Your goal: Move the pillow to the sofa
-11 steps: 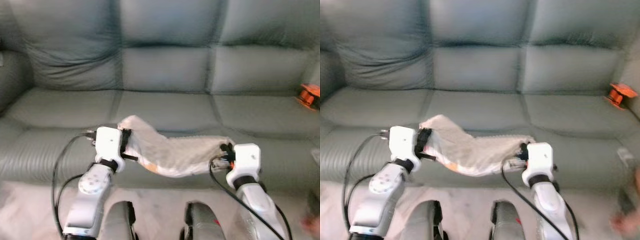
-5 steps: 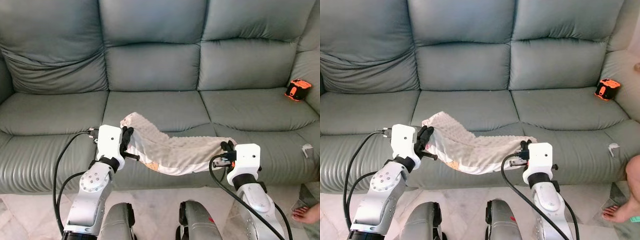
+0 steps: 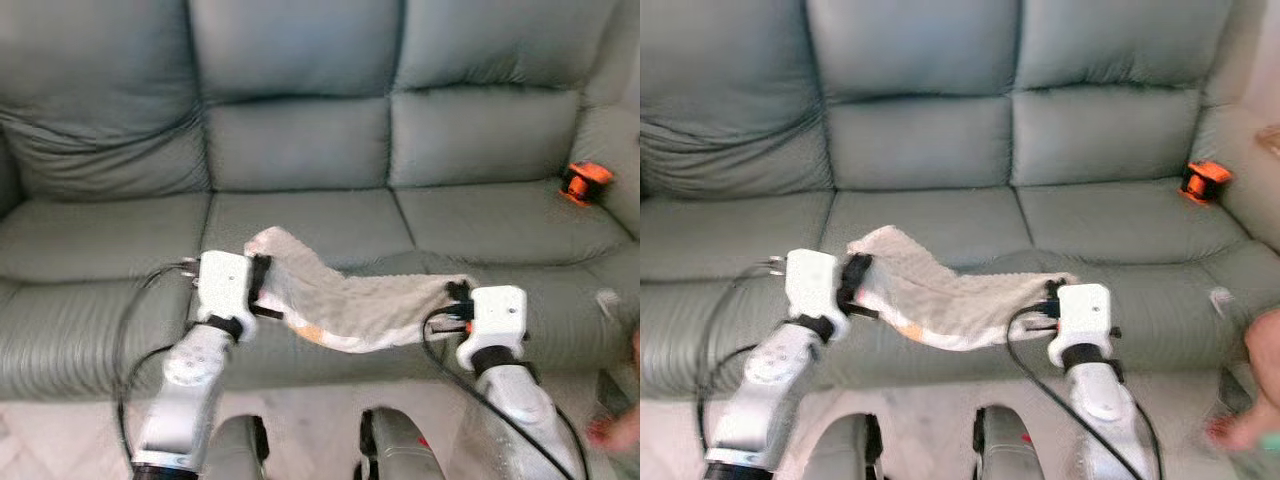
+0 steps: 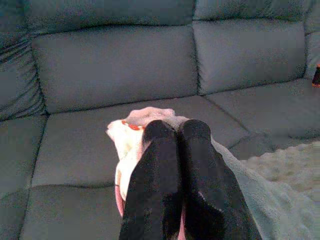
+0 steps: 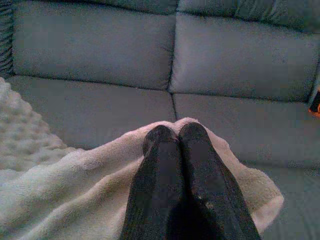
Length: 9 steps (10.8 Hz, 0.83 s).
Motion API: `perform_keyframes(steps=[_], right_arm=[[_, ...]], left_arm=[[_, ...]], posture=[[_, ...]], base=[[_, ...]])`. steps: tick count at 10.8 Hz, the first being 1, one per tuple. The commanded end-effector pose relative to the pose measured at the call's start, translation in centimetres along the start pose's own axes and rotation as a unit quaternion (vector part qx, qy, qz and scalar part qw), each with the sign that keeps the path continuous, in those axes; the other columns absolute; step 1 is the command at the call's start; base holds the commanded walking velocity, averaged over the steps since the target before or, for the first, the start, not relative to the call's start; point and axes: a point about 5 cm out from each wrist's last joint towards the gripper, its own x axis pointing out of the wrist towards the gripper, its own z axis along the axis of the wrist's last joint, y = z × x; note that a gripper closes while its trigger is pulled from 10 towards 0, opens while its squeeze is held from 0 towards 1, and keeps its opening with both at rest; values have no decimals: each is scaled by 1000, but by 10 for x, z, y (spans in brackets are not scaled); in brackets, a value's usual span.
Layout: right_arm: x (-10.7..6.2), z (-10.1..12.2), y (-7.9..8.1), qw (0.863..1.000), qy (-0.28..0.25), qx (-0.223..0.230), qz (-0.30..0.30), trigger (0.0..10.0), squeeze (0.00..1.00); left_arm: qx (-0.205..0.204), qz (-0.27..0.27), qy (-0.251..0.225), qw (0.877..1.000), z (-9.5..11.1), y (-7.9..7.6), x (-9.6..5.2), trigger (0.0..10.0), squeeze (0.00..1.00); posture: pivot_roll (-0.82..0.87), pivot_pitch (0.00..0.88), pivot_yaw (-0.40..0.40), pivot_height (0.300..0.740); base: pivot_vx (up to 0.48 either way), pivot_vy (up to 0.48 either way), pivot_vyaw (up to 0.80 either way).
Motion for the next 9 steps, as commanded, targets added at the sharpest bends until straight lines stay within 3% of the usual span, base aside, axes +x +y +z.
perform_keyframes(steps=[1,5,7,8,9], right_arm=[[3,8,3,1000,-21,2,3,10000,0],[7,10,2,1000,-21,0,2,10000,0],[12,13,-6,1000,-22,0,-10,10000,0],[16,16,-12,1000,-21,-1,-19,10000,0],[19,21,-19,999,-20,-5,-39,10000,0]], left_arm=[[4,0,-14,1000,6,1,0,10000,0],[4,0,-12,1000,4,2,-1,10000,0],[5,6,-9,1000,4,3,-2,10000,0],[9,20,-7,1000,4,9,-1,10000,0],[10,64,18,998,-3,25,0,10000,0]], posture=[[-16,0,14,647],[-13,0,14,647],[-13,0,14,647],[-14,16,13,647],[-19,68,16,647]], base=[[296,0,0],[293,0,0],[144,0,0],[0,0,0],[0,0,0]])
